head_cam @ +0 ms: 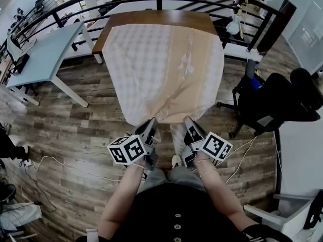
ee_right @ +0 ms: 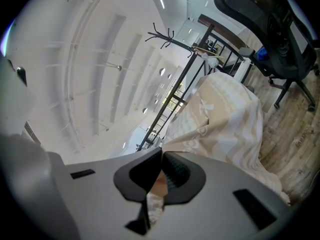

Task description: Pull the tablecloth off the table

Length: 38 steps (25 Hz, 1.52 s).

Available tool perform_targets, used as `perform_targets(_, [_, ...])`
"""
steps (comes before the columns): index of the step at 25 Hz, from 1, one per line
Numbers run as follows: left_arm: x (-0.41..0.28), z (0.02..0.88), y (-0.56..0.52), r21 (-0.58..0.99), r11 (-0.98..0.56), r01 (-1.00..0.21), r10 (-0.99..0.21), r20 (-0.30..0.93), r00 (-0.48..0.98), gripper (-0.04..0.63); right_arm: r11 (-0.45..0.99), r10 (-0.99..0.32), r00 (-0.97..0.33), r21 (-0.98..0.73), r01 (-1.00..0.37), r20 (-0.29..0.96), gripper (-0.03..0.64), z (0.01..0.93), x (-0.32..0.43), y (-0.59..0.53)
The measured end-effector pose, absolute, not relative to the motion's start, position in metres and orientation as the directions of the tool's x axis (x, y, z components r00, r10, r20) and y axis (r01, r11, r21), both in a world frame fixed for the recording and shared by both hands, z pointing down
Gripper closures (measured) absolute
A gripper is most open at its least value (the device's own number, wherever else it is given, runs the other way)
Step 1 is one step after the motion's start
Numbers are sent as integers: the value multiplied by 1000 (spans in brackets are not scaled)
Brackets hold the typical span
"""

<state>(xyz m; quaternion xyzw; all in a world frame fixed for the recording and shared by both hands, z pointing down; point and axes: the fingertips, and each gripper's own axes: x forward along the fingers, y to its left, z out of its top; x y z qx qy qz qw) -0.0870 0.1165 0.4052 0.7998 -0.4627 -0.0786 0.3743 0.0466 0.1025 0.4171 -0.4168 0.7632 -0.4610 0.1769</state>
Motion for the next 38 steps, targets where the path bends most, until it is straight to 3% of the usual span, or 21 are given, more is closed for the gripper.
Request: perform_targets(38, [-115,434,132,705,-241,-668,-755,296,585,580,168,-796,-579,-855,-492,177,591,434,19,122])
